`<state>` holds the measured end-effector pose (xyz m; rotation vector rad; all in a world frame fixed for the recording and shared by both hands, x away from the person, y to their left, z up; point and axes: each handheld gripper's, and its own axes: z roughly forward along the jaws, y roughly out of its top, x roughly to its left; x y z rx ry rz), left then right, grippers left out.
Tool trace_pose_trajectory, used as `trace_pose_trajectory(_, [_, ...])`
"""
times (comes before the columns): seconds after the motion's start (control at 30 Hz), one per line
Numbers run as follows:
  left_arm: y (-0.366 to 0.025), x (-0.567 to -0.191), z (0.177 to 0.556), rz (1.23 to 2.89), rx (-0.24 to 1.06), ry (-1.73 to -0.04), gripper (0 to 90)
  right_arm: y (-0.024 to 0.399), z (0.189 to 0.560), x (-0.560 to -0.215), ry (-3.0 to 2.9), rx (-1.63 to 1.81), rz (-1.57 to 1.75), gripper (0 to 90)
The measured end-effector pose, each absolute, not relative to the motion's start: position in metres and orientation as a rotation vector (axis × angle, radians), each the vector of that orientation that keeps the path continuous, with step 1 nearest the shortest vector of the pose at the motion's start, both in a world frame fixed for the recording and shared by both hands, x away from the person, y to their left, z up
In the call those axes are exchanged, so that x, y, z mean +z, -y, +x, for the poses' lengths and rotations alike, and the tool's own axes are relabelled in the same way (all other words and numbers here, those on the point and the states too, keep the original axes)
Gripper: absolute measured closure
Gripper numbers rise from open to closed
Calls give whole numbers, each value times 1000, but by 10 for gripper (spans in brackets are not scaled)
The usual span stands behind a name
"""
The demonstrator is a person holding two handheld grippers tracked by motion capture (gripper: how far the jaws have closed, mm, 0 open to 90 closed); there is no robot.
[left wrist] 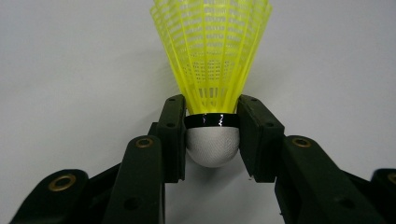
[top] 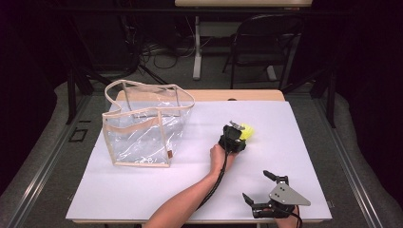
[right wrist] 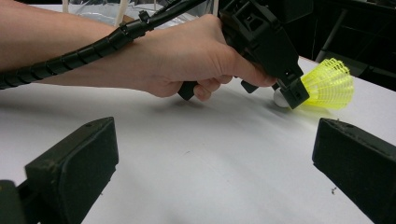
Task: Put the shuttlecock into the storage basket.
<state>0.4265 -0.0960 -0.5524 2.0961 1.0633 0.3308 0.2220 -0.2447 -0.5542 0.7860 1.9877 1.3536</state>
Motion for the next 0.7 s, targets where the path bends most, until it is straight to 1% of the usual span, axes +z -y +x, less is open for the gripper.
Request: trace_pose_trajectory(0.7, [76,-531,421,2085,350,-983,642,244,222,-554,-1990,1347,798,0])
